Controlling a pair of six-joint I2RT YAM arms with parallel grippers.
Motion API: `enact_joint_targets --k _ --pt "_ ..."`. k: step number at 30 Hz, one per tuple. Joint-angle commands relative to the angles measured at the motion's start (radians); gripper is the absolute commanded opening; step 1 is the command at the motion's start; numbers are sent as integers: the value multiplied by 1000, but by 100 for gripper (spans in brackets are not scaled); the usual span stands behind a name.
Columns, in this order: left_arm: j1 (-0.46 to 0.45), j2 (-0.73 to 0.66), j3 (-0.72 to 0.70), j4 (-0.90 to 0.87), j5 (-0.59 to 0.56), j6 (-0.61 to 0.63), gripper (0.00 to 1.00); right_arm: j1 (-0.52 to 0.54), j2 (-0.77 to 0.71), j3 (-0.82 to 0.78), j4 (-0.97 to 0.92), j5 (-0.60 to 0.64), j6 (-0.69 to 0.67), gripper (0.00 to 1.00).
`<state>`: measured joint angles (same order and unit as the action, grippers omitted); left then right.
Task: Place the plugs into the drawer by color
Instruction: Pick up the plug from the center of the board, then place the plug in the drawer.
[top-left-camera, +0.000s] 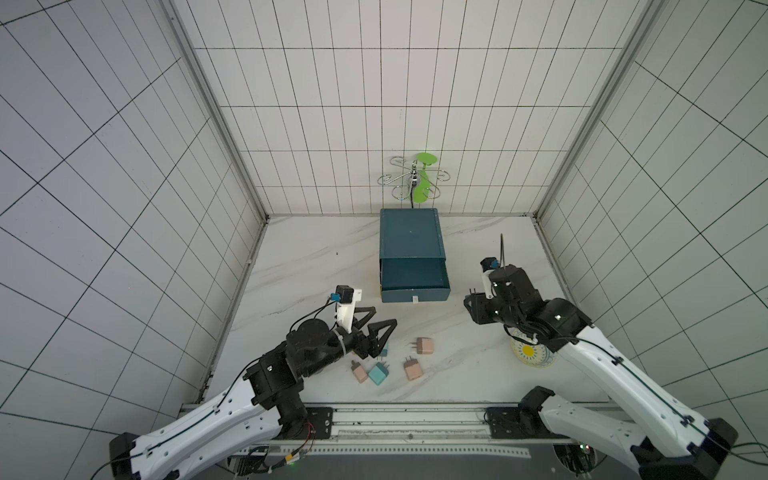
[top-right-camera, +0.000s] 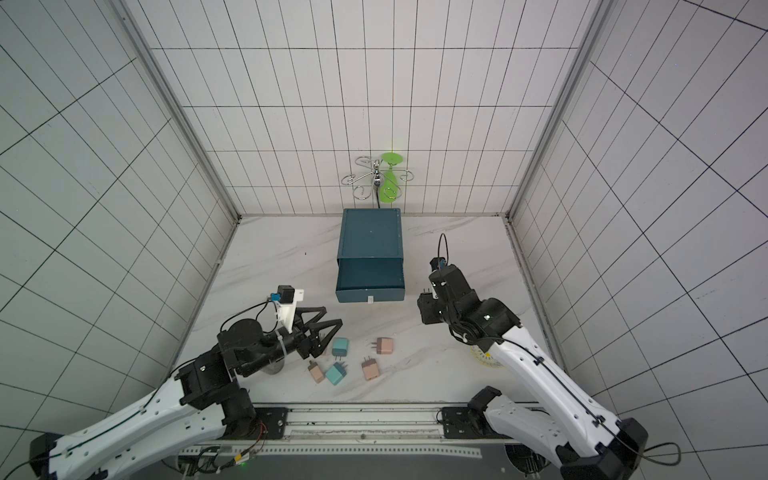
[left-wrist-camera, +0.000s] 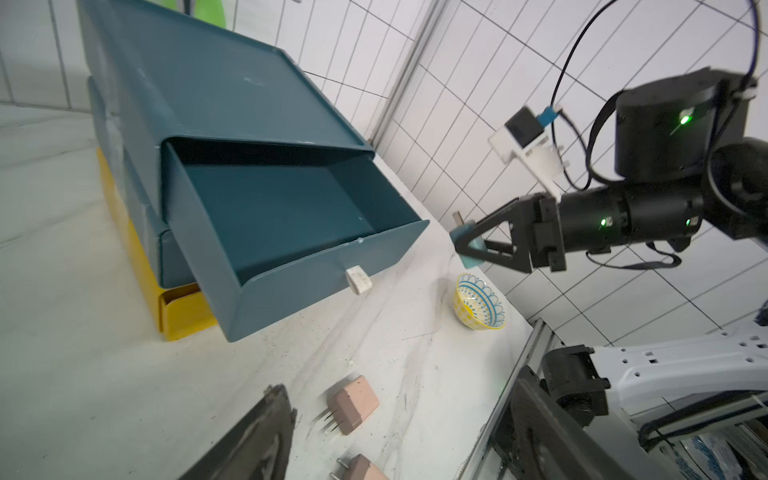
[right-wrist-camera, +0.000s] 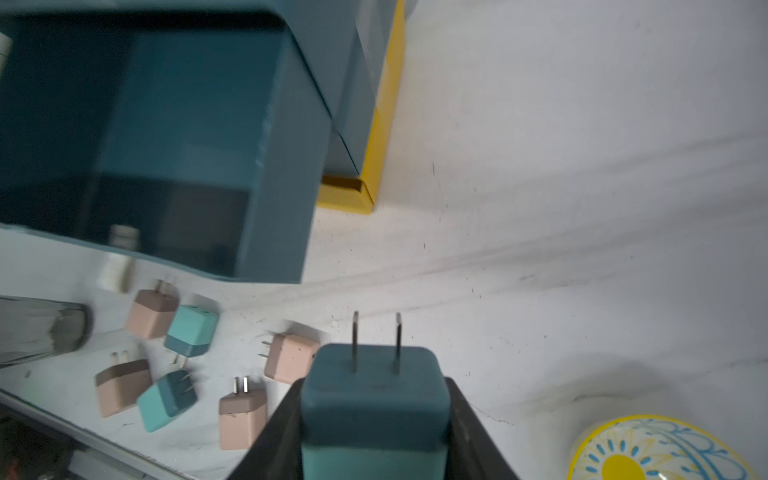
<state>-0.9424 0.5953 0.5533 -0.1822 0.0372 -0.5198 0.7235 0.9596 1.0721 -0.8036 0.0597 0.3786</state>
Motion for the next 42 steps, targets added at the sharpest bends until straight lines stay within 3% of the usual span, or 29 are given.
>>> enact_joint_targets --k 1,4,6,11,24,28,33,37,42 --pt "1 20 21 87 160 -1 85 -5 26 144 -50 -180 -67 27" --pt "1 33 20 71 100 -19 85 -4 120 238 -2 -384 -52 26" --pt "1 39 24 51 68 -9 85 4 201 310 -6 -420 -40 23" --pt "1 92 51 -12 -49 -20 85 69 403 472 -85 -251 -97 22" --pt "1 345 120 -36 -67 -3 86 71 718 682 -211 -18 -114 20" --pt "1 343 111 -46 -131 -11 87 72 768 690 -229 53 -97 20" --pt "16 408 175 -197 -295 -36 88 77 835 725 -257 95 -92 20" --pt "57 418 156 -162 -236 -48 88 85 863 737 -277 99 -92 17" --pt "93 419 156 -171 -210 -52 89 99 794 726 -270 116 -94 16"
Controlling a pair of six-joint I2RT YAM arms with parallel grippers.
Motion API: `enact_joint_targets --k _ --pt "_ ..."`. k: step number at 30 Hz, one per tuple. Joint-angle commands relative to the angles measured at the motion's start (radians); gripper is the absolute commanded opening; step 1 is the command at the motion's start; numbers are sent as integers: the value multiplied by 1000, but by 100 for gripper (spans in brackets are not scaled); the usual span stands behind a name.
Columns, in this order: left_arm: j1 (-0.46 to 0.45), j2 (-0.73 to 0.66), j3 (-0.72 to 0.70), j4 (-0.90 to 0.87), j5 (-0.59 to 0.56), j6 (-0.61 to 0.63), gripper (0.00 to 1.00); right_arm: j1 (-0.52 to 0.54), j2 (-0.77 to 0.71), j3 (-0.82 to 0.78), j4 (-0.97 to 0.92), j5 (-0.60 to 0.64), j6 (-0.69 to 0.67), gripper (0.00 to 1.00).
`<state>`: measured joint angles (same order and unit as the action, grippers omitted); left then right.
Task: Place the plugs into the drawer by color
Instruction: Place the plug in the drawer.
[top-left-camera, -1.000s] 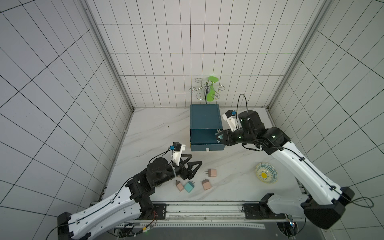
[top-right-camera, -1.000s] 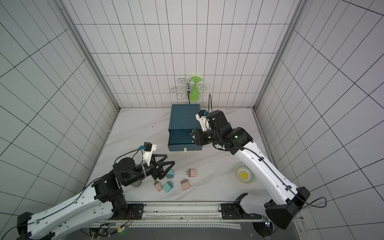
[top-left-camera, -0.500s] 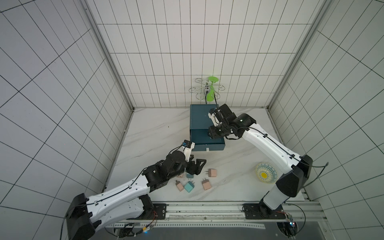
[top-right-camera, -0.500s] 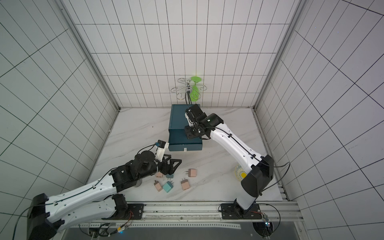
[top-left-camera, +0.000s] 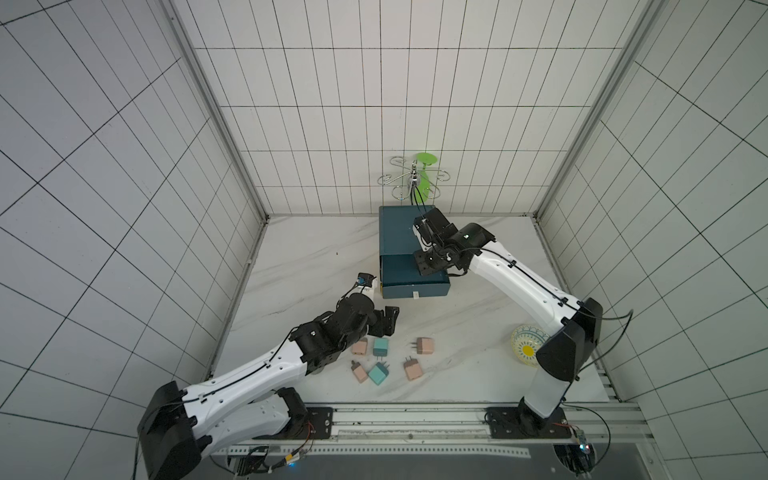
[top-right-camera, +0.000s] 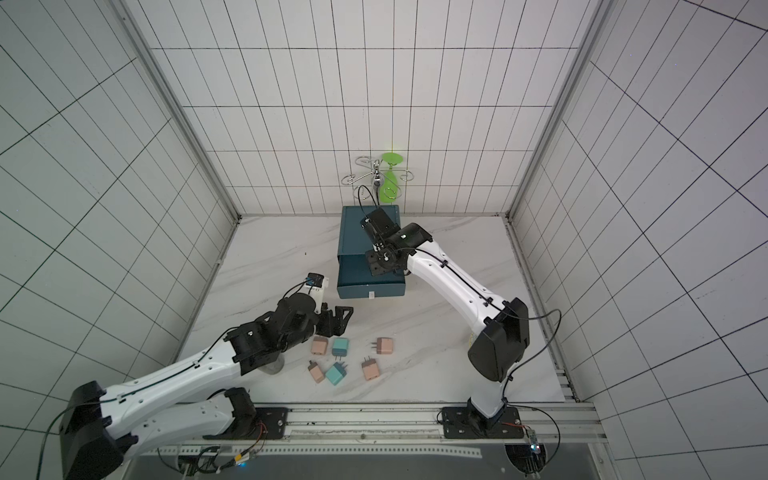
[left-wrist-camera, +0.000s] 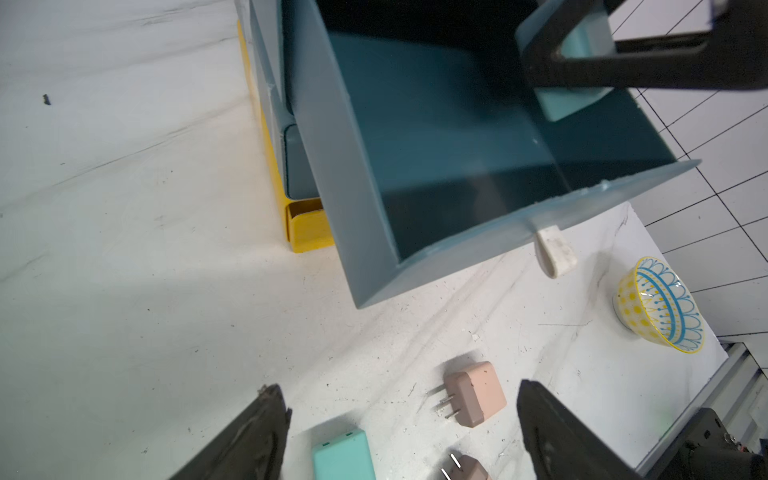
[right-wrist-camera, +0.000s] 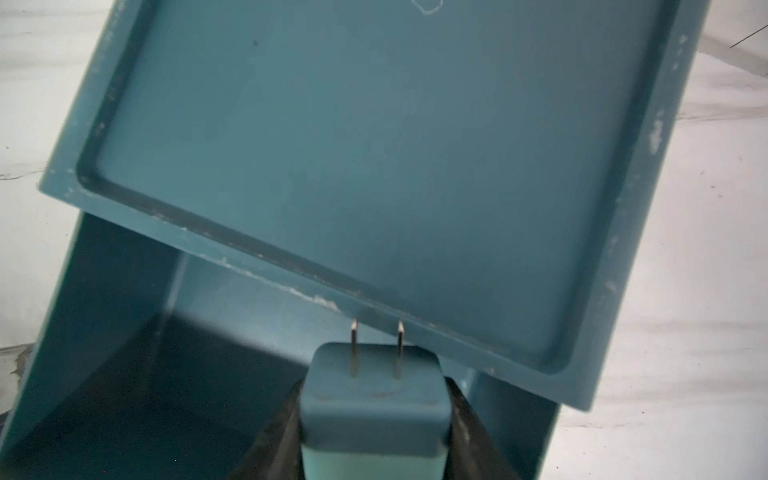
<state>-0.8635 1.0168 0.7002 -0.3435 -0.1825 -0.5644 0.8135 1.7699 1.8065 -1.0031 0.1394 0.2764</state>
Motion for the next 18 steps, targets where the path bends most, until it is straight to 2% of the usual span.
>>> enact_joint_targets --k 1,7,14,18 --pt "18 -4 7 -8 10 -7 89 13 -30 -11 -71 37 11 16" --pt "42 -3 4 -11 14 -8 89 41 -97 -36 -54 31 10 16" --pt "55 -2 -1 -9 13 -6 89 13 -66 -95 -41 -27 7 15" --pt "59 9 -1 -8 13 -7 89 7 -45 -96 -26 5 5 15"
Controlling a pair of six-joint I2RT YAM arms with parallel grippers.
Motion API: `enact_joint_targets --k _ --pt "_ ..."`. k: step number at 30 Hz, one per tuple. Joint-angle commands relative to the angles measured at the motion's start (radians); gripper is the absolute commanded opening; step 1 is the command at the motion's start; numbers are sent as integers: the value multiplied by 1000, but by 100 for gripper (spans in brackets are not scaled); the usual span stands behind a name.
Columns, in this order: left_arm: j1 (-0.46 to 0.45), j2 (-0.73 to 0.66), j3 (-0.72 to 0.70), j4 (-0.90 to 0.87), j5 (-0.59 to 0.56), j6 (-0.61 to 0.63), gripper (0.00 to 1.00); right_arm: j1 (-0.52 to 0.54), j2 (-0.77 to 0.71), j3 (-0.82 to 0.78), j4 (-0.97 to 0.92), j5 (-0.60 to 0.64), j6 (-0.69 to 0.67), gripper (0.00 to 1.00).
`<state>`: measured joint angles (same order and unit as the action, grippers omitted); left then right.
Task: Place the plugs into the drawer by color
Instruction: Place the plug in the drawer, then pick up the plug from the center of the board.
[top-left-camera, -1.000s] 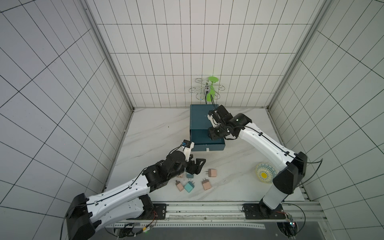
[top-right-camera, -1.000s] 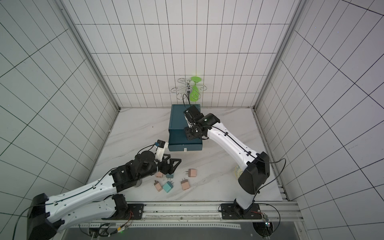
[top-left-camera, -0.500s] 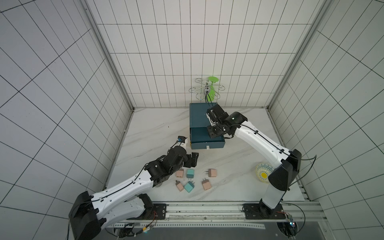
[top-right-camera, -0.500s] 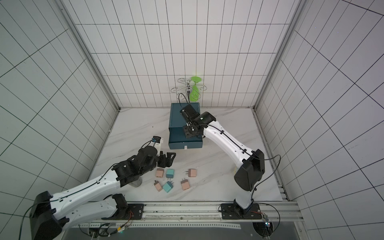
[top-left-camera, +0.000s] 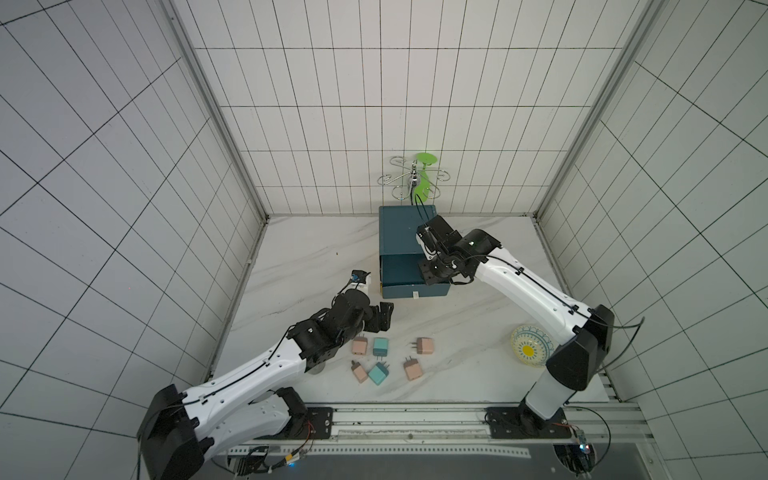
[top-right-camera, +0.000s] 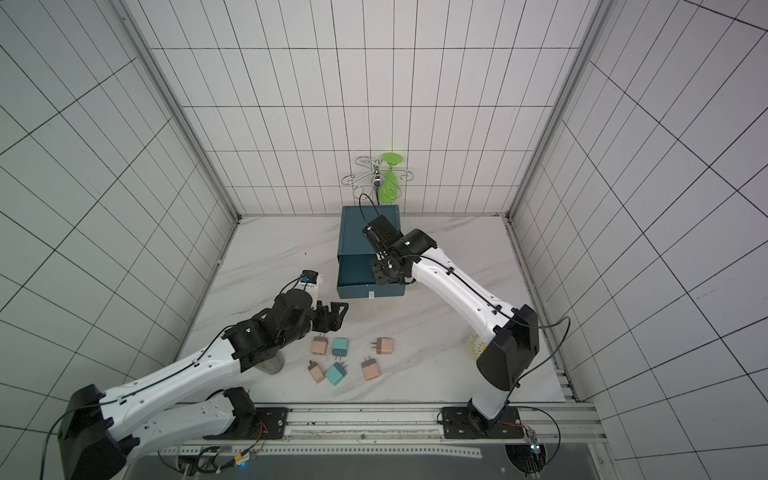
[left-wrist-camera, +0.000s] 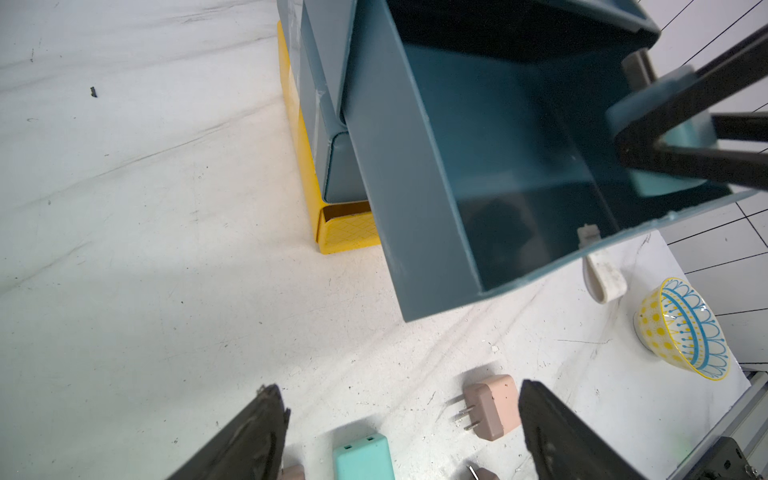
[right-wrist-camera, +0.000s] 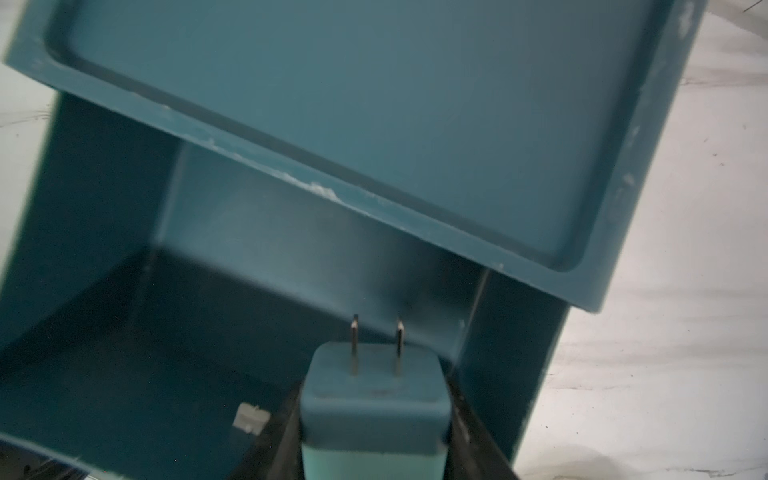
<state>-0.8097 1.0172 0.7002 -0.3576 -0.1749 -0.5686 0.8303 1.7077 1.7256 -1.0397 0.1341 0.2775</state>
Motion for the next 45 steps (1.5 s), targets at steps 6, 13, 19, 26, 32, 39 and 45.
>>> enact_joint_targets --k 6,13,19,26,32,39,45 --pt "9 -2 -4 11 29 -4 90 -16 108 67 -51 57 -11 16" --pt "17 -6 -10 12 43 -4 90 -14 145 61 -53 72 3 20" --pt "18 3 -5 12 38 -6 92 -1 125 83 -62 57 11 44" --pt "27 4 -1 3 37 -7 93 -2 52 75 -48 45 10 64" --pt "44 24 -1 6 45 -9 92 -8 -1 72 -24 1 -4 63" --pt "102 9 -13 -2 50 -13 92 -38 -237 -62 40 35 -14 64" --pt "139 -42 -34 -2 64 -20 91 -182 -374 -266 133 -109 -9 56"
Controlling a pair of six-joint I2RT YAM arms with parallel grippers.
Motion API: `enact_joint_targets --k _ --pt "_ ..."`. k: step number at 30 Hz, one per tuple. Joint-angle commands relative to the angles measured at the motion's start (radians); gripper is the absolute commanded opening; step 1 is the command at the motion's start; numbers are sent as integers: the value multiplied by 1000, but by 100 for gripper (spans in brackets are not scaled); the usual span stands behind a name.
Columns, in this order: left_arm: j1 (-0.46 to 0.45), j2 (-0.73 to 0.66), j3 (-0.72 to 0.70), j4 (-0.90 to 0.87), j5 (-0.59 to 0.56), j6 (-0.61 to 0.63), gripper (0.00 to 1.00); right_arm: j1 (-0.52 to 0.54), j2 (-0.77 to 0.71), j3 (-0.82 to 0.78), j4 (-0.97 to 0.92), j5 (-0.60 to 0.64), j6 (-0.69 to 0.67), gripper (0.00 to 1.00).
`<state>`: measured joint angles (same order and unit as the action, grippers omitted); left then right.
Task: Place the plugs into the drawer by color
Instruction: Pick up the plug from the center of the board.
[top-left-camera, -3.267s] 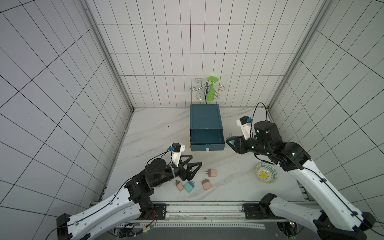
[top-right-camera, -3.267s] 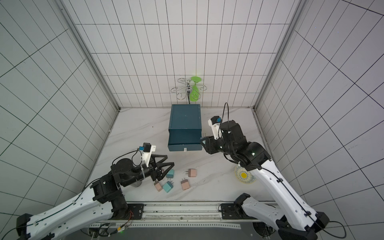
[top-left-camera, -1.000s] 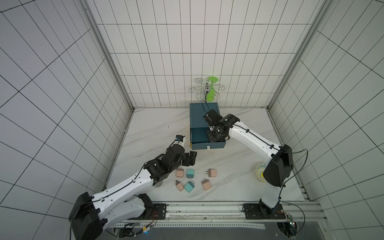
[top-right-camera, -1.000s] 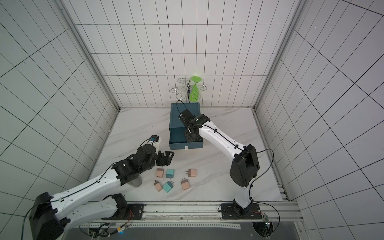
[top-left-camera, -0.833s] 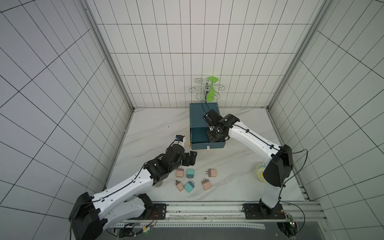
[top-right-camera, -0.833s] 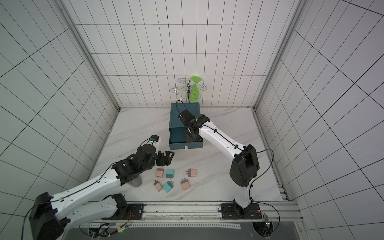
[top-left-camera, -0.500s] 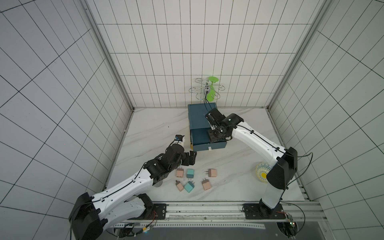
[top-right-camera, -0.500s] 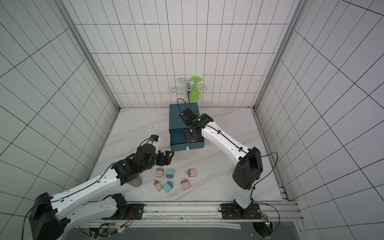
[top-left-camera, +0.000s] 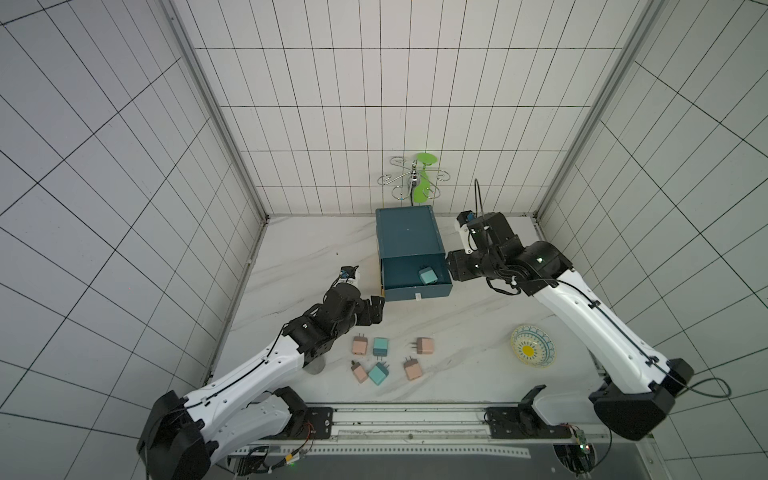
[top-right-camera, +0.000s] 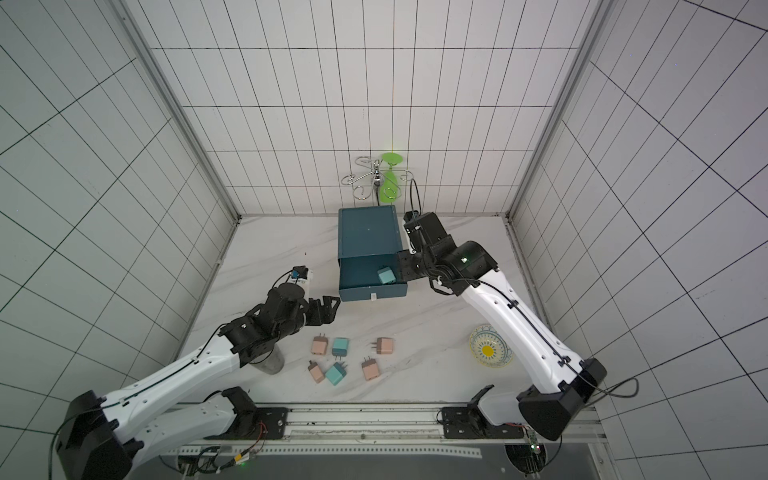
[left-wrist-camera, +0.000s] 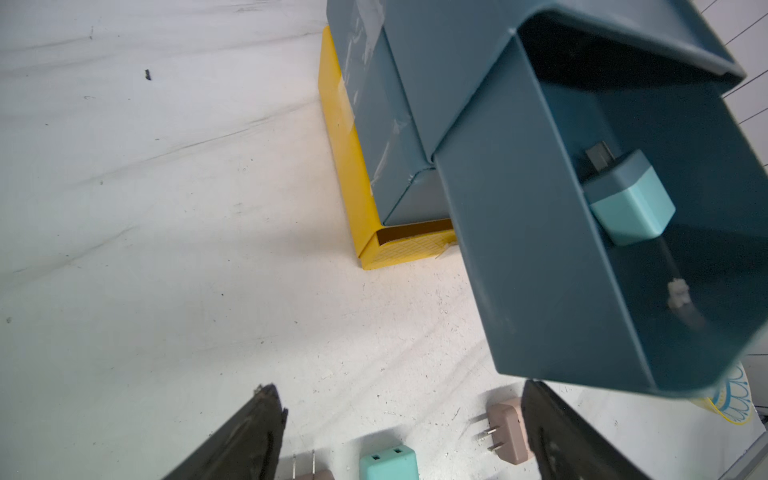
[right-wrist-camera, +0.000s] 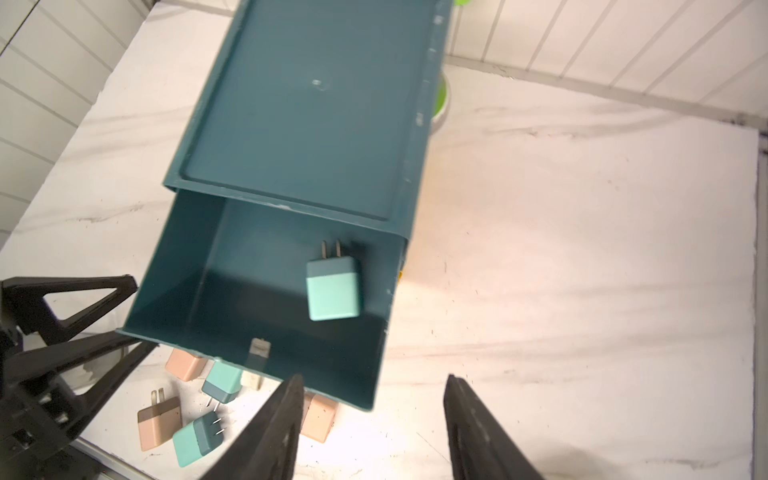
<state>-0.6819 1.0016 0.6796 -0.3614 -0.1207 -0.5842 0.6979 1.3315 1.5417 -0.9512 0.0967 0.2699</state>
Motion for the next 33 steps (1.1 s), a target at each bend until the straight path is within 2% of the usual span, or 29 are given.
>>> enact_joint_targets --k 1,4,11,15,17,19,24,30,33 --pt "11 -28 -14 2 11 -4 91 -70 -9 -107 66 -89 -1 56" --pt "14 -27 -15 -6 10 -5 91 -103 -12 -139 98 -106 -1 53" --pt "22 -44 -17 -15 23 -6 90 -103 51 -171 116 -140 2 50" --pt "50 -94 -11 -68 138 -8 88 -101 75 -183 98 -228 5 47" --pt "52 -125 -35 -55 196 -33 83 -94 59 -208 115 -237 7 47" --pt "53 -133 -47 -58 248 -52 79 -85 41 -232 146 -270 10 47" --pt "52 -129 -65 -99 387 -77 76 -50 39 -226 180 -330 19 46" --pt "51 -183 -88 -169 379 -83 74 -26 59 -237 238 -405 54 46" --pt "48 -175 -111 -189 381 -85 74 -25 54 -233 241 -368 57 46"
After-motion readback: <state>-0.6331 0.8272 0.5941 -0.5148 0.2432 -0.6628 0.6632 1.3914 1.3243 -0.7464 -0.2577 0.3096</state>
